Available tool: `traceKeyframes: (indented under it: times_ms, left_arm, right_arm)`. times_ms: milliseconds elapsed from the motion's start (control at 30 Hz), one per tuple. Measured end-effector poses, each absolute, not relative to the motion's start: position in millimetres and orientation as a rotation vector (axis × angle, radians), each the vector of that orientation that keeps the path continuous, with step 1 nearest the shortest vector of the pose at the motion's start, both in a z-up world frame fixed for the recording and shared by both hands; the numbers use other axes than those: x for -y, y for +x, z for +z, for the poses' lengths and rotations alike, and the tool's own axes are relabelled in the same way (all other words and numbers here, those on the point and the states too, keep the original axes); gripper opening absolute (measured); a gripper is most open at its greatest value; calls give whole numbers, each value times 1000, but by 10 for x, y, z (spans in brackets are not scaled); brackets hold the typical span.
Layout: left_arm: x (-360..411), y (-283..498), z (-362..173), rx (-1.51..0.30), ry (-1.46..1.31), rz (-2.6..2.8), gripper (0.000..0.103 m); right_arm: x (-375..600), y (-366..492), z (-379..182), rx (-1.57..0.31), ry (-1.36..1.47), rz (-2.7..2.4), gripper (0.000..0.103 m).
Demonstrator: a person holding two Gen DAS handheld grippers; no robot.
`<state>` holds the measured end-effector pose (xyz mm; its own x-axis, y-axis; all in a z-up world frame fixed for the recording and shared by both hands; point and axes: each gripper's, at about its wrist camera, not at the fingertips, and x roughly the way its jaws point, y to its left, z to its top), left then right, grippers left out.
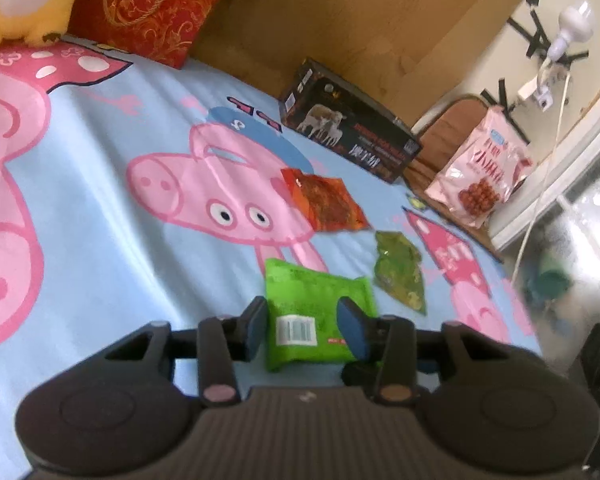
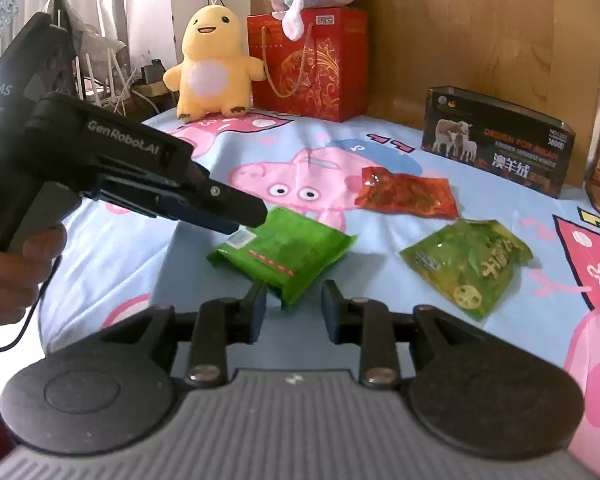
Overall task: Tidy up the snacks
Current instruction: 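Lower the green packet into the black box and release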
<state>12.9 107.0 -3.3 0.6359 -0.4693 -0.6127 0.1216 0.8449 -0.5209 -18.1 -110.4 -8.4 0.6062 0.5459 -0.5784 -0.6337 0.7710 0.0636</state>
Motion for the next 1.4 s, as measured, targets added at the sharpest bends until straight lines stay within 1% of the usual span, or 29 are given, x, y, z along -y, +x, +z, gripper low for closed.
traceKeyframes:
  times_ms: [200, 400, 567, 800, 867, 933, 967, 1000, 1033, 1133, 1267, 1333, 1400]
  left_arm:
    - [-1079, 189, 78, -814, -474, -379, 29]
    - [-890, 560, 458, -747, -400, -427, 28]
    - [-640, 1147, 776, -679, -338, -452, 28]
    - [-321, 2188, 977, -641, -308, -451, 29]
    - [-185, 2534, 1017, -632, -294, -446, 31]
    - [-30, 2841, 997, -642, -287, -455, 34]
    - [62, 2992, 963, -654, -273, -472, 39]
    - [149, 3121, 908, -672, -256, -485, 45]
    - [214, 3205, 854, -689, -242, -474, 45]
    - [186, 3180, 731, -701, -262, -471, 45]
    - [-103, 2817, 721, -703, -276, -488, 45]
    - [-313, 2528, 727, -707, -271, -474, 45]
    - [-561, 2222, 673, -733, -298, -464, 45]
  right_arm:
    - [1001, -157, -70, -588, -179, 679, 32]
    - [1174, -31, 127, -526, -138, 661, 30]
    - [1297, 357, 369, -461, -103, 594, 30]
    - [1568, 1274, 635, -388, -63, 496, 30]
    - [1634, 1624, 672, -391, -45, 480, 31]
    - [1687, 1914, 671, -380, -41, 435, 35]
    - [1713, 2053, 649, -379, -51, 394, 36]
    - [1754, 2184, 622, -391, -62, 355, 40]
    - [1807, 2294, 587, -408, -64, 314, 46]
    - [2095, 2388, 520, -440, 16, 246, 48]
    - [2351, 2107, 501, -442, 101, 290, 50]
    - [2369, 1960, 462, -486, 125, 380, 50]
    - [2316, 1848, 373, -574, 144, 511, 50]
